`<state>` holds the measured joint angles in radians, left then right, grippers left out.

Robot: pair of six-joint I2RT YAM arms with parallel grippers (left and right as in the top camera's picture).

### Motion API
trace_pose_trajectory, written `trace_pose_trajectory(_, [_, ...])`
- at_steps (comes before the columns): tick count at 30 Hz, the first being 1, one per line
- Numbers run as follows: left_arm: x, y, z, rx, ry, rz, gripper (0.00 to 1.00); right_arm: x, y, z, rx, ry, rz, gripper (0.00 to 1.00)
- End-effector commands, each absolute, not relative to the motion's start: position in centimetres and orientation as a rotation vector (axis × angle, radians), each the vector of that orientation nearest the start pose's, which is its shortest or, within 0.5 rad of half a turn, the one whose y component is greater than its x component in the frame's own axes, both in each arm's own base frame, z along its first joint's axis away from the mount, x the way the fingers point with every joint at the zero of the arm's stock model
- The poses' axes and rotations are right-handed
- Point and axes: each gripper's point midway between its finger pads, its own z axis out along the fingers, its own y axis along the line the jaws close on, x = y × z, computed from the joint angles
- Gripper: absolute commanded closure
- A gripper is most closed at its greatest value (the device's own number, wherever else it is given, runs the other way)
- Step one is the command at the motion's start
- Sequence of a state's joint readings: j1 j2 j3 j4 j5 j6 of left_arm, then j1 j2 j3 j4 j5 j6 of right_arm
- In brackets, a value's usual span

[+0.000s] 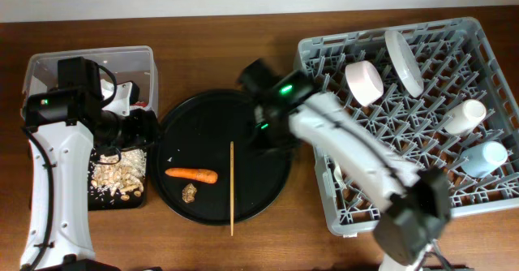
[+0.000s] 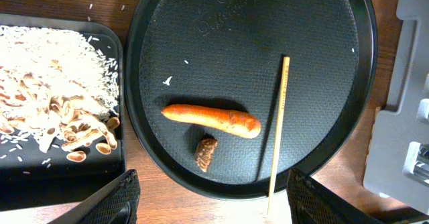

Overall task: Sort waste into correct bins and load items into the dishwasher rack
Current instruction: 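Reach the right gripper to the white fork and chopstick and grasp, then carry the fork and chopstick into the rack and release them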

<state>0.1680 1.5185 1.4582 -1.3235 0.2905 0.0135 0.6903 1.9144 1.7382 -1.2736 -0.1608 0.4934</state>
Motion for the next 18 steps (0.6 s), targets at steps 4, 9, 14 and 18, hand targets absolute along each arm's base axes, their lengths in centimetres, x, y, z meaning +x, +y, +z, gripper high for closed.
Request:
trace_pose_trajectory(4, [30.2, 0.3, 18.8, -0.189, 2.894, -0.397, 0.30, 24.1, 33.0, 6.1, -0.351, 3.221, 0.229, 0.63])
trace_pose_trajectory(9, [30.2, 0.3, 18.8, -0.189, 2.893, -0.397, 0.30, 22.8, 34.9, 1.7, -0.373, 3.259, 0.165, 0.63])
trace_pose_trajectory(14, [30.2, 0.3, 18.8, -0.189, 2.894, -0.397, 0.30, 22.9, 33.6, -1.2, -0.339, 3.272, -0.004, 0.64])
trace_pose_trajectory(18, [30.2, 0.3, 18.8, -0.188, 2.894, -0.397, 0.30, 23.0, 33.3, -1.5, -0.338, 3.271, -0.034, 0.88])
